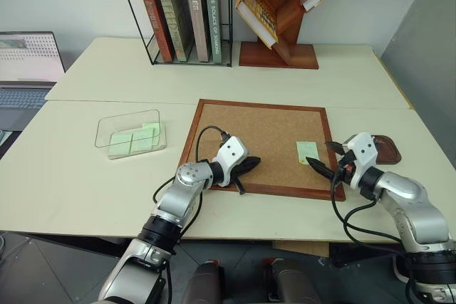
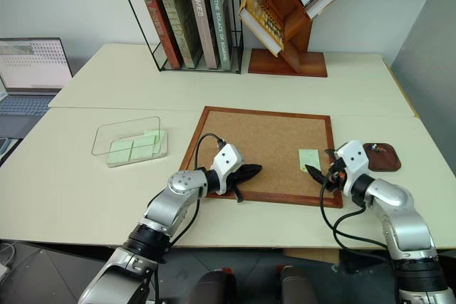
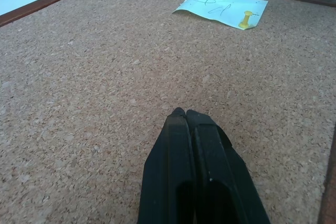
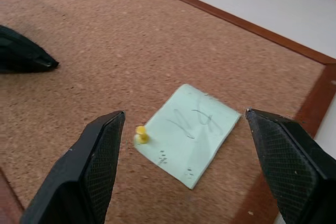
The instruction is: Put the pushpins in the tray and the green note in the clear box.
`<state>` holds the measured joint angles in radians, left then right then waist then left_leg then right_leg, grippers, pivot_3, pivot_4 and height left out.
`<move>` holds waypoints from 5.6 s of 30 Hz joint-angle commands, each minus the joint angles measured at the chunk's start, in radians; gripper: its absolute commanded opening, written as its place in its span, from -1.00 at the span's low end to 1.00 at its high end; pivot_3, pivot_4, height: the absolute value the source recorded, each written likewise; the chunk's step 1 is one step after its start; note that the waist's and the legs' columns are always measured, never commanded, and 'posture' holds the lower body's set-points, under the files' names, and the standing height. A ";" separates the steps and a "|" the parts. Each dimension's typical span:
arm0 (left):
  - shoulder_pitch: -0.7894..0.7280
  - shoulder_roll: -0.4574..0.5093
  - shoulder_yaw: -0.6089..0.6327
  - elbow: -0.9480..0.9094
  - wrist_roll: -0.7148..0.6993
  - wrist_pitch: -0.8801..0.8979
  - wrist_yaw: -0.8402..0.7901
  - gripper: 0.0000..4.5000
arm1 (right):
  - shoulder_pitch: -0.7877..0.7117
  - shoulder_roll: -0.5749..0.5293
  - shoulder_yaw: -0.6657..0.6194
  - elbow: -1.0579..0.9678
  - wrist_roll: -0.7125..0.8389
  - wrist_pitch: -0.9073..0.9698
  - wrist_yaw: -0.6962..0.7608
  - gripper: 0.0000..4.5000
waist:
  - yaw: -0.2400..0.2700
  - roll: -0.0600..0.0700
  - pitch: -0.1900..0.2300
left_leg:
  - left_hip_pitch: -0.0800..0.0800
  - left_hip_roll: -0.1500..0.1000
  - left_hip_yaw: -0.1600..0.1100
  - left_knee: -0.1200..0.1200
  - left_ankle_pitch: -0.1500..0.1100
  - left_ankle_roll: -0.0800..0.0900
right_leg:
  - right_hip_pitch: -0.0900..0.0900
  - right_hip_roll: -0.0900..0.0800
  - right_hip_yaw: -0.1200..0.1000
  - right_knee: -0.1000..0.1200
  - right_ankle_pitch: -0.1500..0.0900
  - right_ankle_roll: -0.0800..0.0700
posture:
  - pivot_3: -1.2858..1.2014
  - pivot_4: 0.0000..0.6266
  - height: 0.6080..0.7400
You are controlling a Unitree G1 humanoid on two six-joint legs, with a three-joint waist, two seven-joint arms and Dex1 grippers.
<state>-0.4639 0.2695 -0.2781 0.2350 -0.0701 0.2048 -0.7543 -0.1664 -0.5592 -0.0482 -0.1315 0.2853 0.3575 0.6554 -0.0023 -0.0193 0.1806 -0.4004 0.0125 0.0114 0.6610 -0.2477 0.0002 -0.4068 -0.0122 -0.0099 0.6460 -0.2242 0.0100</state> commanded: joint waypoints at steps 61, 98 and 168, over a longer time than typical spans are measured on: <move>0.023 -0.104 0.309 -0.331 -0.485 0.516 0.094 -0.32 | -0.128 -0.052 0.165 -0.028 -0.292 -0.357 0.072 -1.00 | 0.000 -0.003 0.002 | -0.003 -0.001 0.000 0.000 0.000 0.000 | -0.002 -0.001 0.000 0.000 -0.001 0.001 | 0.03 -0.52 1.00; -0.188 -0.279 0.335 -0.017 -0.601 0.562 0.108 0.00 | -0.182 -0.034 0.259 -0.082 -0.382 -0.463 0.094 -1.00 | 0.001 -0.004 0.002 | -0.002 -0.002 0.000 0.001 0.000 0.000 | -0.001 -0.001 0.000 0.000 -0.001 0.001 | 0.03 -0.52 1.00; 0.023 -0.103 0.151 -0.367 -0.419 0.417 0.114 -1.00 | -0.174 0.007 -0.307 0.208 -0.125 0.329 -0.394 -0.01 | 0.000 -0.003 0.002 | -0.001 -0.002 0.000 0.001 0.000 0.000 | -0.001 -0.002 0.002 0.001 -0.001 0.001 | 0.03 -0.52 1.00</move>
<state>-0.4397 0.1643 -0.1220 -0.0858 -0.4884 0.6437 -0.6364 -0.3213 -0.5443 -0.3260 0.0884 0.1453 0.6894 0.2751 -0.0021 -0.0223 0.1825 -0.4019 0.0103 0.0115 0.6615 -0.2475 -0.0001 -0.4074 -0.0137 -0.0080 0.6468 -0.2250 0.0111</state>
